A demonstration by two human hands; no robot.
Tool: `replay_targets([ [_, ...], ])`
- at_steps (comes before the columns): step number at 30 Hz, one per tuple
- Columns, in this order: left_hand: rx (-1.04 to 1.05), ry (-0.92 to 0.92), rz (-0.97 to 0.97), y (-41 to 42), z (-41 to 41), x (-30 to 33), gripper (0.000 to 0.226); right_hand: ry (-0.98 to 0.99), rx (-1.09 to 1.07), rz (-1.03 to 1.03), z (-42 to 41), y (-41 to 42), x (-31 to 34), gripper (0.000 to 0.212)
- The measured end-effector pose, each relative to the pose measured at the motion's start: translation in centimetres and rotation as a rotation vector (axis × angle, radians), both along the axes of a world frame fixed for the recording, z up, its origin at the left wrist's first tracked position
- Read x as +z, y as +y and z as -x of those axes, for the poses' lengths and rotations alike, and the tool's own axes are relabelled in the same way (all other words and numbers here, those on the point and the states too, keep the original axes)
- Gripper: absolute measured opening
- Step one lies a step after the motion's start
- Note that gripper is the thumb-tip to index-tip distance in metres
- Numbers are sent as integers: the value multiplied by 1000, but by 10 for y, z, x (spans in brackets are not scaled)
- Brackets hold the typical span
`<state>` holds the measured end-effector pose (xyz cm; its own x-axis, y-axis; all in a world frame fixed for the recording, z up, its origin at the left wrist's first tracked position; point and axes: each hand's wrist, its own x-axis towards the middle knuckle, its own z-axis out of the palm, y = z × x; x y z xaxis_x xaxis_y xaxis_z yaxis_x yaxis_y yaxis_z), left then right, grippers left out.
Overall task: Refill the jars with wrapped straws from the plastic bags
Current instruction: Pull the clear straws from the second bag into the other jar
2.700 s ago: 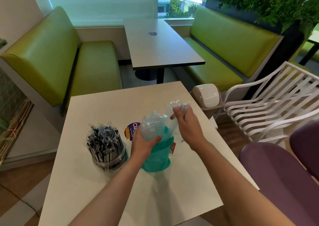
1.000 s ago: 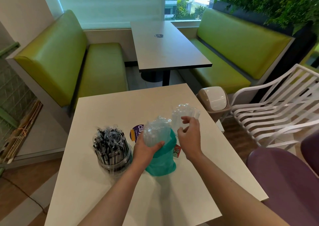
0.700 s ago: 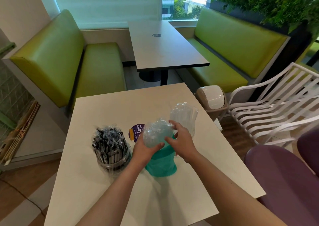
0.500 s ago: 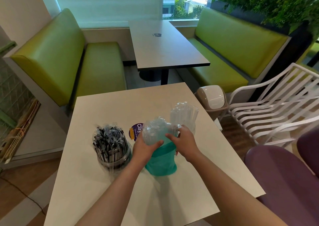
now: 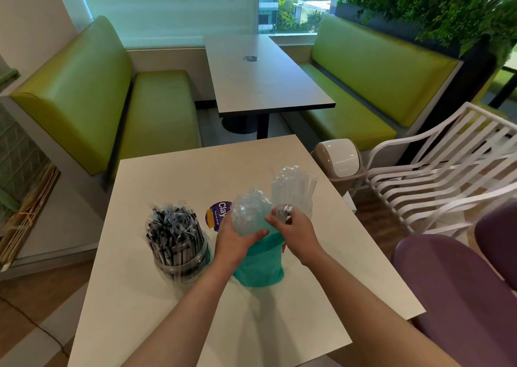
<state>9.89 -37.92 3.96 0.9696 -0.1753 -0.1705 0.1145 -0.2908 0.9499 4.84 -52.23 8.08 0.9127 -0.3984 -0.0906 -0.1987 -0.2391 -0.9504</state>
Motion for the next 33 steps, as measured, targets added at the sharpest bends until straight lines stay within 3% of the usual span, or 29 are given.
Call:
replay_targets([
  [7, 8, -57, -52, -3, 3, 8, 111, 25, 50, -55, 3, -8, 0, 33],
  [15, 70, -96, -58, -8, -1, 6, 86, -19, 39, -25, 9, -5, 6, 27],
  [18, 58, -102, -62, -10, -3, 6, 84, -36, 8, 23, 10, -4, 14, 18],
  [23, 50, -120, -90, -14, -4, 9, 79, -91, 26, 197, 0, -12, 38, 37],
  [33, 57, -94, -72, -12, -2, 8, 85, -374, -255, 189, -18, -47, 109, 35],
])
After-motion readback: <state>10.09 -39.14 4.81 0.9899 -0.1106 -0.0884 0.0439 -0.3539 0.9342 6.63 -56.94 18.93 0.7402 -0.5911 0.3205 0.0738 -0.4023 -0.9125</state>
